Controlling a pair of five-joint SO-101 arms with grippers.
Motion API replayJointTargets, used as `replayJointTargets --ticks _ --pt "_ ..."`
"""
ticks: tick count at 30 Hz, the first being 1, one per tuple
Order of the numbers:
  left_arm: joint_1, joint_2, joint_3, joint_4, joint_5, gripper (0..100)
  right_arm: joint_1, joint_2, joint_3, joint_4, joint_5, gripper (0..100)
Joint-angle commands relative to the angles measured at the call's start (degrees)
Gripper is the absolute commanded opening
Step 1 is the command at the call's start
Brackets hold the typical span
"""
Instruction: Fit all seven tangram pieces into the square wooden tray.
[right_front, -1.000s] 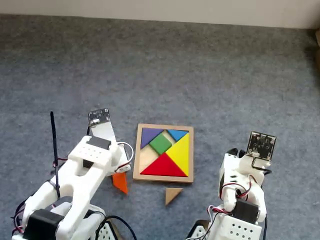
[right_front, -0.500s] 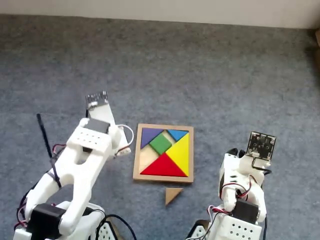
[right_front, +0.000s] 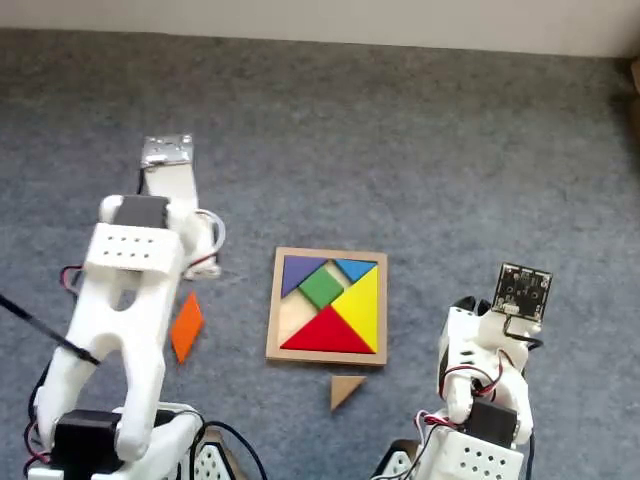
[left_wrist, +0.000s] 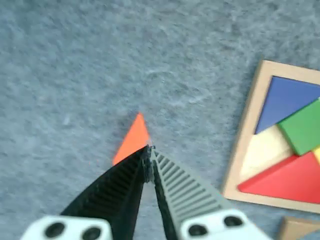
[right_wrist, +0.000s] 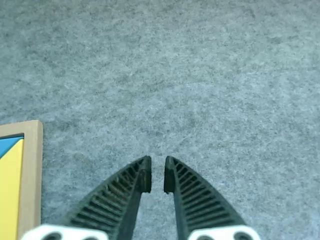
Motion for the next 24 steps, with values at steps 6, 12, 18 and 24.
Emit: replayJointTargets --ticks 6,12,18,24 --pt "-8.6 -0.7 2.2 0.3 -35.6 1 -0.8 -0.3 5.9 -0.2 -0.3 5.4" --pt "-8.4 -0.7 6.0 0.3 -37.5 8 -0.8 -0.3 5.9 -0.2 -0.3 5.4" --pt "-8.2 -0.7 9.6 -1.1 -37.5 22 -0.8 -0.3 5.9 -0.2 -0.3 5.4" --pt "-7.6 -0.6 18.9 -10.9 -37.5 22 -0.8 -0.3 5.9 -0.2 -0.3 5.4"
